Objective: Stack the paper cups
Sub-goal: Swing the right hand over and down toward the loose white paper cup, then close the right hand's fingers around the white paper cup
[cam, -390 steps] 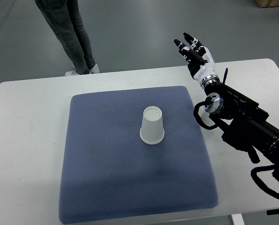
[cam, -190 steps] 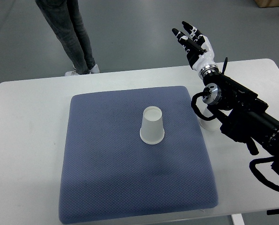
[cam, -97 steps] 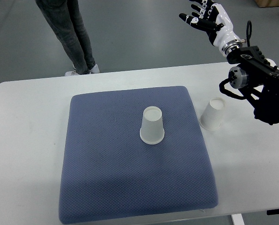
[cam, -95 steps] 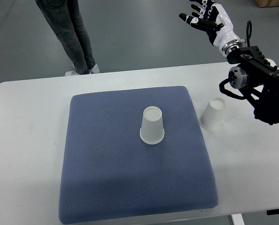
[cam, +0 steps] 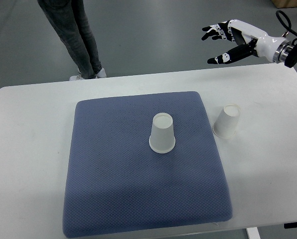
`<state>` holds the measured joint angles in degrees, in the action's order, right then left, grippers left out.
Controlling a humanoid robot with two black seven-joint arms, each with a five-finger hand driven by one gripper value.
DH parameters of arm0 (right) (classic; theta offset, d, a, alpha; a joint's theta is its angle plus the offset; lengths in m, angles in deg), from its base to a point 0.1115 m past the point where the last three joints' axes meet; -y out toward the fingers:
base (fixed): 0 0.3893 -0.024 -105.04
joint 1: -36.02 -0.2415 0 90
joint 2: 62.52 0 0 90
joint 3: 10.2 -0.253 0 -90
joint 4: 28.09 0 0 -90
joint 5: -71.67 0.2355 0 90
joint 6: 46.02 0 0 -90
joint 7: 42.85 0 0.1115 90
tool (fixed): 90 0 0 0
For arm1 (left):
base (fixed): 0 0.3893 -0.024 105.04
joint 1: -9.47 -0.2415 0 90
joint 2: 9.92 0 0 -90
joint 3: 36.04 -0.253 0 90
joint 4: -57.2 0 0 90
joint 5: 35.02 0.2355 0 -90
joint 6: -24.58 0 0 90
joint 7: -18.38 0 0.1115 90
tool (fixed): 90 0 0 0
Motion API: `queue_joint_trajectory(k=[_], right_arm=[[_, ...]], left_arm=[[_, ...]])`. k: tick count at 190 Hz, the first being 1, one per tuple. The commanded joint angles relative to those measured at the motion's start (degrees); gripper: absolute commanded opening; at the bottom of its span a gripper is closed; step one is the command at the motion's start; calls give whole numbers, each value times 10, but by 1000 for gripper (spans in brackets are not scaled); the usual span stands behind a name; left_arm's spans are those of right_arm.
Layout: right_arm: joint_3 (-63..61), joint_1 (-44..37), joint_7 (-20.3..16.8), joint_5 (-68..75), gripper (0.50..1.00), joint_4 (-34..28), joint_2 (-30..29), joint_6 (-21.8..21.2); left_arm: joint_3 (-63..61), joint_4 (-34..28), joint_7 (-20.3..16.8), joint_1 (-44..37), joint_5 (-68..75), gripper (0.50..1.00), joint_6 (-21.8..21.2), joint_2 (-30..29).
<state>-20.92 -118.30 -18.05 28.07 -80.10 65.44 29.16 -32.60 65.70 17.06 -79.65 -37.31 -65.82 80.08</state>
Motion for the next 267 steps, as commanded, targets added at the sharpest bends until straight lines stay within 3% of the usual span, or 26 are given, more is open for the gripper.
queue_joint_trajectory(k=[1, 28, 59, 149, 192, 267], right_arm=[[-1, -2, 3, -70, 911, -10, 26, -38], [11, -13, 26, -155, 911, -26, 45, -71], [40, -13, 31, -259, 911, -52, 53, -66], [103, -13, 30, -431, 909, -55, 30, 44], [116, -12, 30, -442, 909, -55, 29, 55], [161, -5, 30, -445, 909, -47, 1, 123]], left_arm=[[1, 0, 0, 0, 0, 1000, 0, 0], [0, 0, 0, 0, 0, 1000, 0, 0], [1, 0, 0, 0, 0, 1000, 0, 0], [0, 0, 0, 0, 0, 1000, 0, 0], [0, 0, 0, 0, 0, 1000, 0, 0], [0, 0, 0, 0, 0, 1000, 0, 0]])
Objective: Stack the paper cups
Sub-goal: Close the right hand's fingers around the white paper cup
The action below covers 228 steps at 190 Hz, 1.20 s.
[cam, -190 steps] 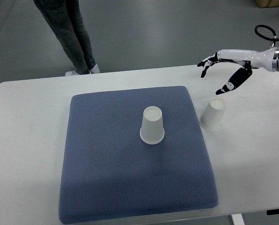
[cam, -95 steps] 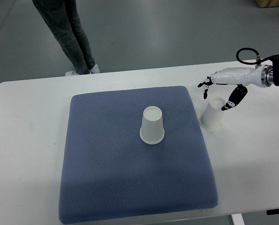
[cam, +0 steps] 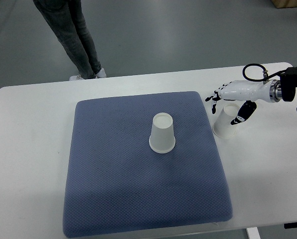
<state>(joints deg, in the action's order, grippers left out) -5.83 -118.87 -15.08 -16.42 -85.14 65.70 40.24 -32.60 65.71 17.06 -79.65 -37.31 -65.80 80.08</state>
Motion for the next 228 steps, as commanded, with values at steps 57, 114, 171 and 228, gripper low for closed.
queue_joint_trajectory(k=[57, 114, 171, 228], right_arm=[[13, 23, 1, -2, 909, 27, -2, 41], [19, 30, 1, -2, 909, 41, -2, 58], [19, 55, 1, -1, 909, 69, -19, 86], [17, 69, 1, 0, 907, 86, -31, 101]], left_arm=[[1, 0, 0, 0, 0, 1000, -1, 0], [0, 0, 0, 0, 0, 1000, -1, 0], [1, 0, 0, 0, 0, 1000, 0, 0], [0, 0, 0, 0, 0, 1000, 0, 0]])
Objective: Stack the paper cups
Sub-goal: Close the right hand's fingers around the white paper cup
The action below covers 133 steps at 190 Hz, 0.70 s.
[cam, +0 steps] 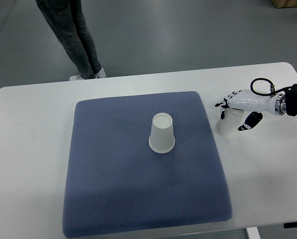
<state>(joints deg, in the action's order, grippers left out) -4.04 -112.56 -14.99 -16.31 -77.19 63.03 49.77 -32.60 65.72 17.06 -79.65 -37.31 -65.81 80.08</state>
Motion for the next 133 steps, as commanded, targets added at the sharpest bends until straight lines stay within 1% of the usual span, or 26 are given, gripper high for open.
queue_joint_trajectory(k=[1, 38, 66, 74, 79, 84, 94, 103, 114, 128, 131, 132, 133], right_arm=[[-1, 6, 0, -1, 907, 7, -5, 5], [0, 12, 0, -1, 897, 20, -14, 11], [-1, 16, 0, -1, 860, 28, -14, 13], [-1, 16, 0, -1, 830, 28, -15, 13], [-1, 16, 0, 0, 823, 28, -15, 13], [-1, 16, 0, 0, 801, 29, -15, 13], [-1, 16, 0, 0, 791, 29, -15, 13], [-1, 16, 0, 0, 764, 29, -15, 13], [-1, 16, 0, 1, 748, 30, -15, 12], [-1, 18, -1, 3, 688, 30, -15, 11], [-1, 18, -1, 4, 664, 30, -15, 9], [-1, 18, -1, 4, 664, 30, -15, 9], [-1, 18, -1, 4, 650, 30, -16, 9]], left_arm=[[0, 0, 0, 0, 0, 1000, 0, 0], [1, 0, 0, 0, 0, 1000, 0, 0], [0, 0, 0, 0, 0, 1000, 0, 0], [0, -1, 0, 0, 0, 1000, 0, 0], [0, 0, 0, 0, 0, 1000, 0, 0], [0, 0, 0, 0, 0, 1000, 0, 0], [0, 0, 0, 0, 0, 1000, 0, 0], [1, 0, 0, 0, 0, 1000, 0, 0], [1, 0, 0, 0, 0, 1000, 0, 0], [0, 0, 0, 0, 0, 1000, 0, 0], [1, 0, 0, 0, 0, 1000, 0, 0], [1, 0, 0, 0, 0, 1000, 0, 0], [0, -1, 0, 0, 0, 1000, 0, 0]])
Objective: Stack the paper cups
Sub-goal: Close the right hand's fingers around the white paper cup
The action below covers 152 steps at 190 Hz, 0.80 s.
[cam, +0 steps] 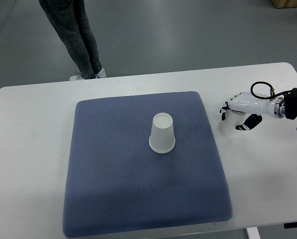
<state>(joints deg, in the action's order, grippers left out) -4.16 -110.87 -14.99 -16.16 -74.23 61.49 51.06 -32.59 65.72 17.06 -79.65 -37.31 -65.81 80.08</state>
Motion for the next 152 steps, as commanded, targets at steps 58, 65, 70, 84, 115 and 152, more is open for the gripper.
queue_joint_trajectory(k=[58, 65, 70, 84, 115, 152], right_arm=[[1, 4, -1, 2, 500, 0, -10, -15], [1, 4, -1, 3, 500, 0, -10, -17], [1, 4, -1, 3, 500, 0, -11, -18], [1, 3, -1, 5, 500, 0, -11, -18], [-4, -5, 0, 5, 500, 0, -10, -19], [-5, -25, 1, 8, 500, -2, -4, -30]], left_arm=[[0, 0, 0, 0, 0, 1000, 0, 0], [1, 0, 0, 0, 0, 1000, 0, 0], [1, 0, 0, 0, 0, 1000, 0, 0], [1, 0, 0, 0, 0, 1000, 0, 0], [0, 0, 0, 0, 0, 1000, 0, 0], [1, -1, 0, 0, 0, 1000, 0, 0]])
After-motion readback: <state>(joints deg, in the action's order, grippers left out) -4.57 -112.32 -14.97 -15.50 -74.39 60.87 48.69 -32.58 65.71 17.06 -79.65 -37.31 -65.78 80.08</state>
